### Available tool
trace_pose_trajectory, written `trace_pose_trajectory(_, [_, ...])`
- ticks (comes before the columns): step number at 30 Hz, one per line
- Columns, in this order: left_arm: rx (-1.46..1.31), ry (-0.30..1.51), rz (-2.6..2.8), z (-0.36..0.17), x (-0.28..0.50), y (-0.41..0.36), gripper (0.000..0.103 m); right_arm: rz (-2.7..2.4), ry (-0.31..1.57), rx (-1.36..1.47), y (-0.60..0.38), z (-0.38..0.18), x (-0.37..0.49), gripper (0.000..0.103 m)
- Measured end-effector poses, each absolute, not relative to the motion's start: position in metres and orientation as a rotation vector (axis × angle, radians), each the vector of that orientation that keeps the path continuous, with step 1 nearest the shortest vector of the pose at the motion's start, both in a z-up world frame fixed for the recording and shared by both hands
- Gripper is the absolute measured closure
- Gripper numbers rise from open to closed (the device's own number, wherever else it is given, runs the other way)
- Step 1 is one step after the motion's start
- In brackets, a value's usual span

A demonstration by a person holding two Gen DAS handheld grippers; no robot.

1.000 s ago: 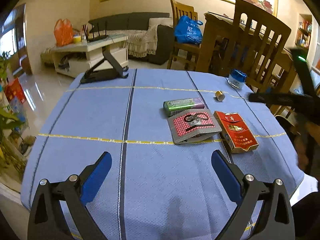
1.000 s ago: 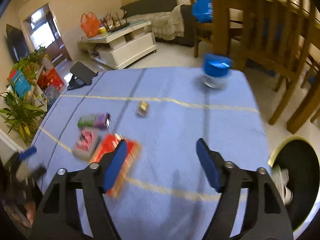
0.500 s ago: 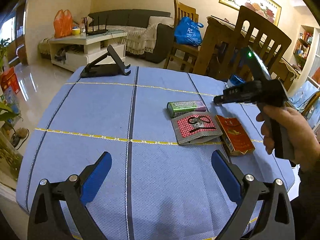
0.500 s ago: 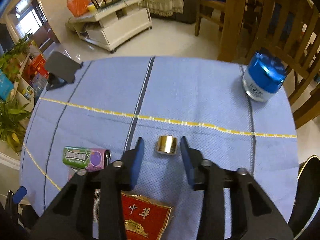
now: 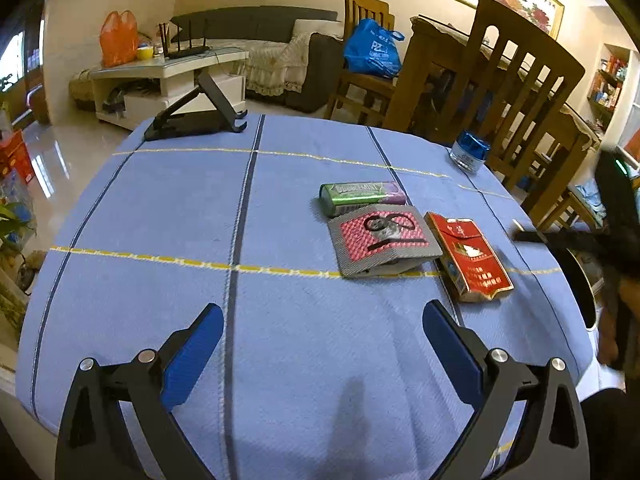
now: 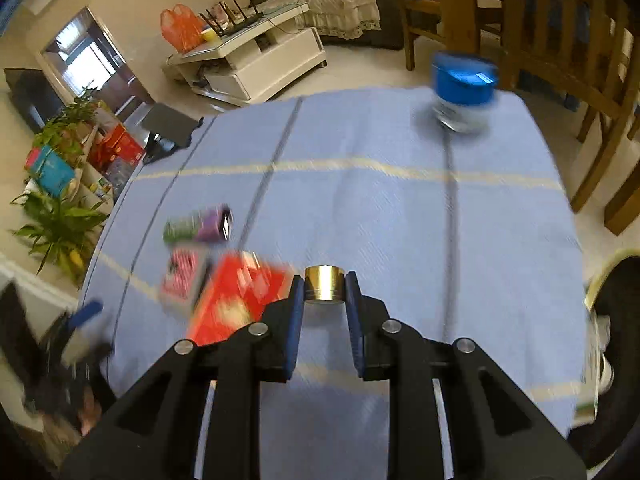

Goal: Collect trash
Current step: 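Grasp the red cigarette pack with the left tool while the right tool holds the gold cap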

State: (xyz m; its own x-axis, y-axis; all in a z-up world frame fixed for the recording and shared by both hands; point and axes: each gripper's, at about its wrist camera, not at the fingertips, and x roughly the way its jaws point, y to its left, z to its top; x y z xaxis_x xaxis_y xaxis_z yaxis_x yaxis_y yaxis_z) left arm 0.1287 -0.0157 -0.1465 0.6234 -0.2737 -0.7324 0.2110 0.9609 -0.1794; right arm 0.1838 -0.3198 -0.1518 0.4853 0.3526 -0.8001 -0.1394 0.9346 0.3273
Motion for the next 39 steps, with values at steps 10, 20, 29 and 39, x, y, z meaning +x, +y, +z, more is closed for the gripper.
trace_pose_trajectory(10, [-0.076,0.926,-0.322,-0.138,0.195,-0.051,0.007,0.289,0.958,0.439,-0.409,-0.174,0.126,0.082])
trace_pose_trajectory(20, [-0.047,0.947,-0.357,-0.127,0.177,-0.114,0.012,0.336,0.885,0.461,-0.416,-0.153,0.120,0.082])
trace_pose_trajectory(29, [-0.128,0.972,-0.431,-0.156,0.140,-0.128,0.019,0.369,0.852,0.487,-0.420,-0.144,0.109,0.082])
trace_pose_trajectory(39, [-0.166,0.989,-0.501,-0.162,0.155,-0.139,0.032,0.391,0.816,0.513,-0.428,-0.133,0.103,0.082])
